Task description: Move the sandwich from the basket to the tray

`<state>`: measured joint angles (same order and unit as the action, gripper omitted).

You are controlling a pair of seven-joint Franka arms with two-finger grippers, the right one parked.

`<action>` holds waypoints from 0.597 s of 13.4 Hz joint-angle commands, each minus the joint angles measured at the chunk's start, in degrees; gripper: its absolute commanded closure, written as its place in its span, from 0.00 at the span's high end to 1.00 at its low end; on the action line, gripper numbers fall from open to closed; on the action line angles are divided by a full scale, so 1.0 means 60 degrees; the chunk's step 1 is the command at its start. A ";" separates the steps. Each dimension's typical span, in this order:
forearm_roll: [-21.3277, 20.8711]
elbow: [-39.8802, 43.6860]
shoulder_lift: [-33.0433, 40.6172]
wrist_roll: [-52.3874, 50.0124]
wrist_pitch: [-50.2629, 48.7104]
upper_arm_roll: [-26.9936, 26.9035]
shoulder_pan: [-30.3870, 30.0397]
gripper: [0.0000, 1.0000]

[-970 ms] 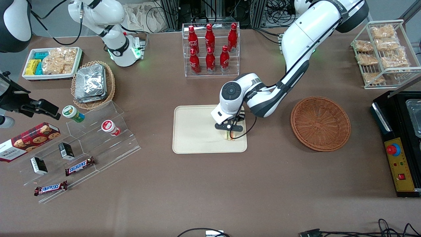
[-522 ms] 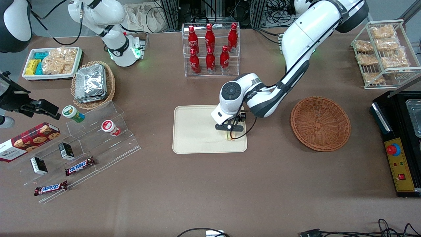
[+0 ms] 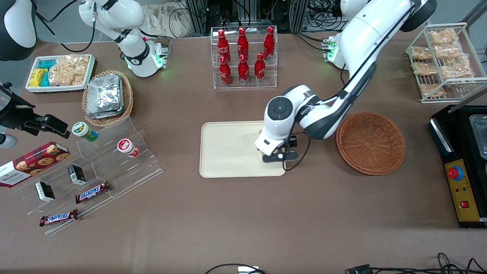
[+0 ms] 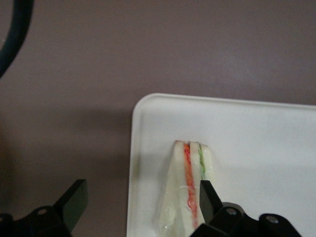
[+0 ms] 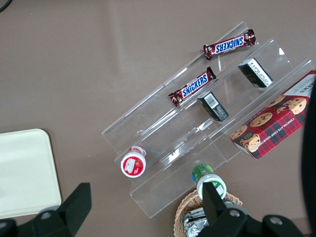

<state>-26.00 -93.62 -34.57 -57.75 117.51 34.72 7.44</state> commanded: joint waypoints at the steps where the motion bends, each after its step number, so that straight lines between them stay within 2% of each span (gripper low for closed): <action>1: -0.0031 0.0778 0.0296 -0.0191 -0.1212 0.0043 -0.0519 0.99; 4: -0.0031 0.0809 0.0794 0.0000 -0.1347 0.0072 -0.1514 0.99; 8: 0.0217 0.0824 0.1322 0.0437 -0.1580 0.0102 -0.2293 1.00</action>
<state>-25.77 -88.13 -28.95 -56.50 110.19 34.66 -4.94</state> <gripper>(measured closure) 0.000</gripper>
